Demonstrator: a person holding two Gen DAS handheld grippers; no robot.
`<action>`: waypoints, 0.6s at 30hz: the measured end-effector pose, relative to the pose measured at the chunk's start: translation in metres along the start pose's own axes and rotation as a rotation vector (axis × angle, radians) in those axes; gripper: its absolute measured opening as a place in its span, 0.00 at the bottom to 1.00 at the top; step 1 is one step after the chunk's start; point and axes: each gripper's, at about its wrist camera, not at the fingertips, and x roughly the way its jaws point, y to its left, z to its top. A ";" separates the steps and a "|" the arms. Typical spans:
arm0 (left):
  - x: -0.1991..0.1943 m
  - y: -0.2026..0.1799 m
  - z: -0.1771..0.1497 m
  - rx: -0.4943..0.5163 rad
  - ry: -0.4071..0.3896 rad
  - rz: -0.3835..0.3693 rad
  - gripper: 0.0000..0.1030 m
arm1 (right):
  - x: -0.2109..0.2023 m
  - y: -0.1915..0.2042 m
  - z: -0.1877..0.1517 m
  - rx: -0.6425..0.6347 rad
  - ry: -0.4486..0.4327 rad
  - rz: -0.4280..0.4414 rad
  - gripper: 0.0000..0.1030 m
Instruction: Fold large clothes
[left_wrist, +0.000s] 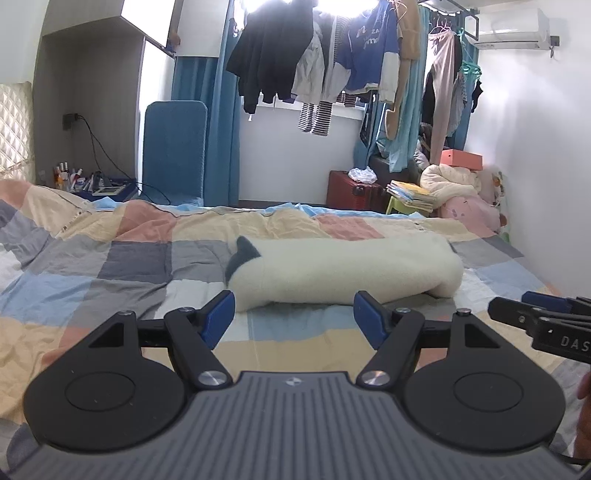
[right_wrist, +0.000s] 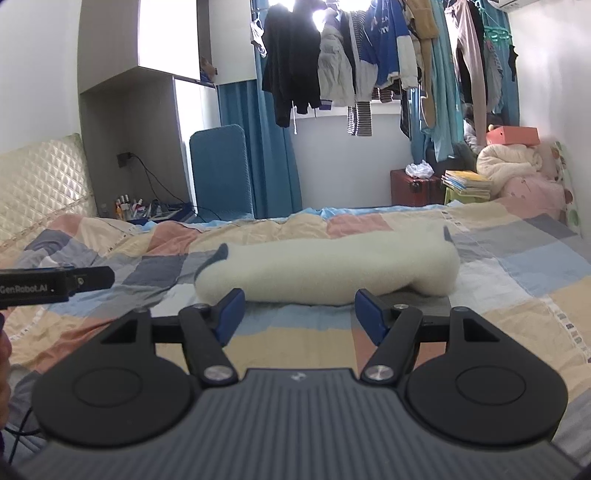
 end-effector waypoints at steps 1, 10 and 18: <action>0.001 0.001 -0.001 0.002 0.003 0.001 0.73 | 0.000 0.000 -0.001 -0.001 0.005 -0.003 0.66; 0.005 0.005 0.000 -0.017 0.020 -0.019 0.74 | 0.001 -0.001 -0.002 0.009 0.019 -0.008 0.66; 0.007 0.008 0.000 -0.027 0.022 -0.025 0.74 | -0.002 0.002 -0.001 -0.001 0.018 -0.010 0.66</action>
